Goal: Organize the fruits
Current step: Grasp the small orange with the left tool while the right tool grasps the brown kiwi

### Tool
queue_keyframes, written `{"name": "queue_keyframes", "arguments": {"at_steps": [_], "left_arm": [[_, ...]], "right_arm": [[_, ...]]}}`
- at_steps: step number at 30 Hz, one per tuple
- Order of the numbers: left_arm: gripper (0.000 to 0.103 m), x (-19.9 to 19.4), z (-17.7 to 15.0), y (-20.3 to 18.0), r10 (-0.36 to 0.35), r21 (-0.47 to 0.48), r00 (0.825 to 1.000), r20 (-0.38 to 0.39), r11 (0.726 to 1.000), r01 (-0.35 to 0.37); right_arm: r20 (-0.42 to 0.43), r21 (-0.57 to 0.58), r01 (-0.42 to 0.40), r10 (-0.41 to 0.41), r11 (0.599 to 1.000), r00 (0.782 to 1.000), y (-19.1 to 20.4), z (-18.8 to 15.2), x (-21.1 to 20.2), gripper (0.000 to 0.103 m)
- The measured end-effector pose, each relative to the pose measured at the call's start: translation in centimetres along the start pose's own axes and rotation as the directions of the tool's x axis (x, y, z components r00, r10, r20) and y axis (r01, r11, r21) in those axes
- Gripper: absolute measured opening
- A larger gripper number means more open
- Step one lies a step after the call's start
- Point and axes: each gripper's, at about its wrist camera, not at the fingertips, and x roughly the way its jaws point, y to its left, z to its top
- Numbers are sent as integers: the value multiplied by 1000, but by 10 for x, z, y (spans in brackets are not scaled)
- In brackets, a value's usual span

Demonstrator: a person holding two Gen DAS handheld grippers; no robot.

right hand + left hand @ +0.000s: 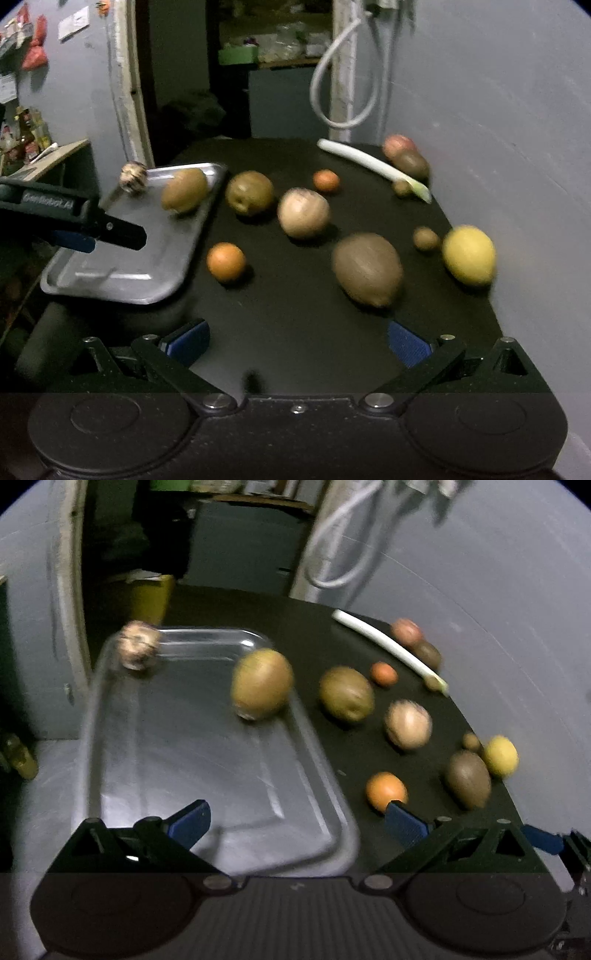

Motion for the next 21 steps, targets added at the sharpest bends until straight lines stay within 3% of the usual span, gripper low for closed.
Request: {"name": "queue_keyframes", "arguments": {"at_steps": [9, 14, 21], "left_arm": [[102, 12, -40, -56, -23, 115, 999, -36, 993, 27], [102, 13, -52, -75, 2, 182, 1000, -23, 983, 2], [102, 16, -52, -86, 16, 183, 1000, -17, 983, -13]], "right_arm": [[-55, 35, 39, -37, 999, 998, -39, -30, -10, 102], [-69, 34, 45, -43, 998, 997, -52, -38, -11, 102], [-71, 36, 33, -30, 999, 997, -65, -38, -5, 102]]}}
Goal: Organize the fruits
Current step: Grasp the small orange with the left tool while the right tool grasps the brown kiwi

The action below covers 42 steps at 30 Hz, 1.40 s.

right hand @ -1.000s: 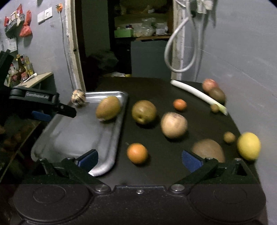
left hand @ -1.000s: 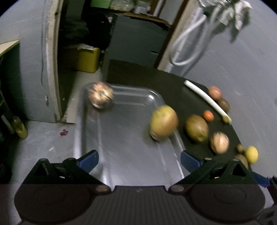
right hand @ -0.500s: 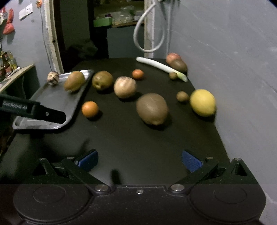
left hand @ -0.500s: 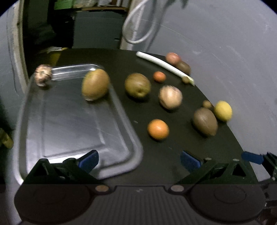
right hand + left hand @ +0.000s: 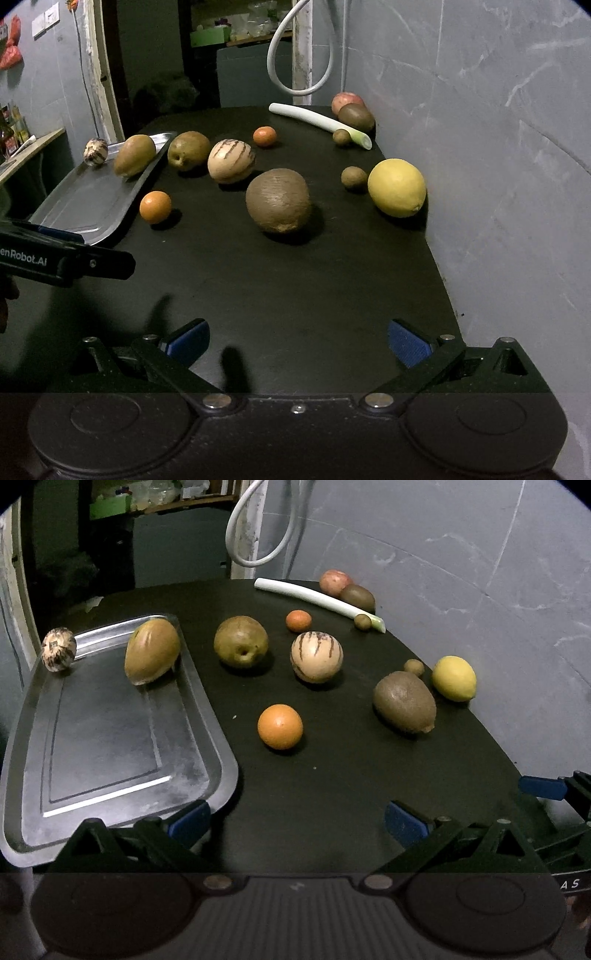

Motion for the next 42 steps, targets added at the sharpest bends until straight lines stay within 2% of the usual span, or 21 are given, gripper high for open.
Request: {"name": "queue_keyframes", "arguments": {"at_steps": [8, 24, 29, 34, 38, 42], "left_arm": [[102, 14, 14, -3, 35, 33, 999, 10, 999, -35], [102, 52, 43, -4, 65, 263, 998, -9, 963, -61], [96, 53, 45, -7, 58, 301, 998, 8, 952, -57], [86, 58, 44, -16, 58, 359, 998, 9, 932, -57], [78, 61, 47, -17, 43, 357, 999, 10, 933, -44], [65, 63, 50, -15, 26, 341, 1000, 10, 940, -28]], "right_arm": [[-10, -14, 0, 0, 1000, 1000, -7, 5, 17, 102], [19, -16, -39, 40, 999, 999, -16, 38, 60, 102], [21, -18, -61, 62, 998, 998, -18, 51, 74, 97], [27, -34, -82, 83, 996, 996, -14, 62, 84, 93], [29, -59, -95, 97, 994, 995, -8, 70, 90, 88], [37, -74, -99, 102, 992, 994, -3, 75, 95, 81]]}}
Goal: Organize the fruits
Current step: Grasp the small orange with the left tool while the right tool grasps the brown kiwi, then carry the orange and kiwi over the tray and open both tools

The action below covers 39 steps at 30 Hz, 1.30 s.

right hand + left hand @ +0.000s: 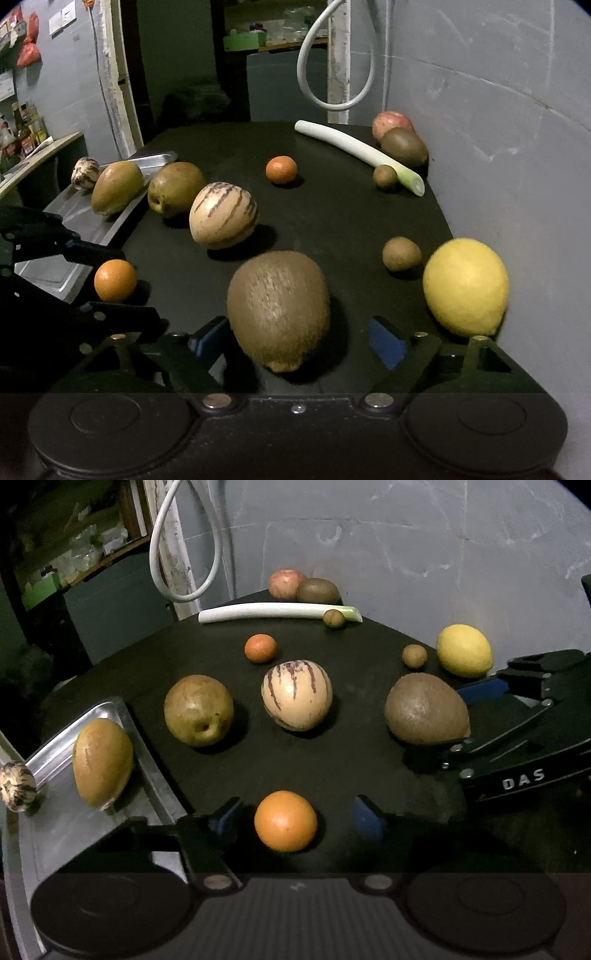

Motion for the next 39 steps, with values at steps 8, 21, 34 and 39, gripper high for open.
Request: {"name": "queue_keyframes", "arguments": {"at_steps": [8, 21, 34, 39], "left_arm": [[52, -1, -1, 2, -5, -50, 1000, 11, 999, 5], [36, -12, -12, 22, -43, -204, 999, 28, 978, 48], [36, -55, -22, 74, -49, -369, 994, 97, 926, 82], [36, -67, -29, 115, -4, -424, 994, 105, 905, 49]], "right_arm": [[18, -19, 6, -5, 1000, 1000, 8, 3, 3, 65], [29, 57, 22, -23, 998, 999, 15, -4, -8, 56], [51, 145, 19, -27, 989, 998, 50, -14, -29, 55], [76, 124, -7, -2, 992, 997, 82, -1, -30, 55]]}}
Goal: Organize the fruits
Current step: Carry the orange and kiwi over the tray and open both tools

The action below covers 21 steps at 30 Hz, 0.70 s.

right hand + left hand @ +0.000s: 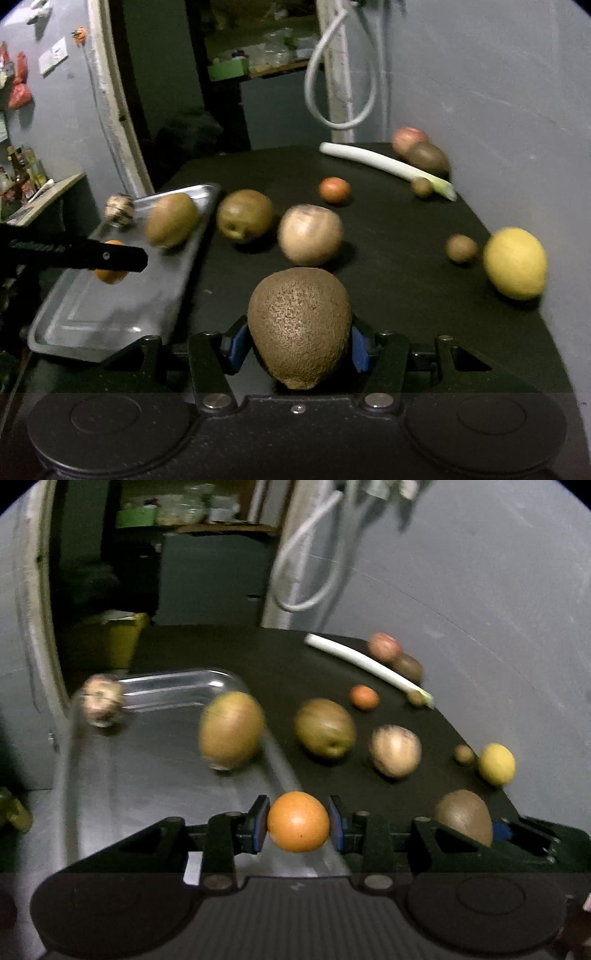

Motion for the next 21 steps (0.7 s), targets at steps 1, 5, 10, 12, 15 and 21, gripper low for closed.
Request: {"name": "queue_keyframes", "arguments": {"at_steps": [1, 5, 10, 12, 15, 21], "left_arm": [[36, -2, 2, 8, 10, -7, 1000, 5, 1000, -10], [36, -7, 12, 43, 47, -30, 999, 20, 998, -46], [36, 0, 25, 81, 80, -41, 997, 19, 996, -79], [36, 4, 28, 93, 85, -42, 996, 17, 996, -84], [36, 11, 34, 109, 85, -42, 996, 9, 996, -84], [36, 23, 37, 127, 65, -19, 998, -12, 998, -65]], "right_arm": [[3, -6, -8, 8, 1000, 1000, 7, 2, 1, 55], [9, -35, -43, 43, 998, 999, 38, 12, 10, 55], [4, -64, -79, 79, 995, 997, 75, 24, 28, 55], [2, -72, -87, 88, 994, 996, 88, 27, 35, 55], [-5, -85, -94, 94, 992, 996, 106, 31, 48, 55], [-16, -92, -83, 82, 992, 997, 131, 34, 66, 55]]}}
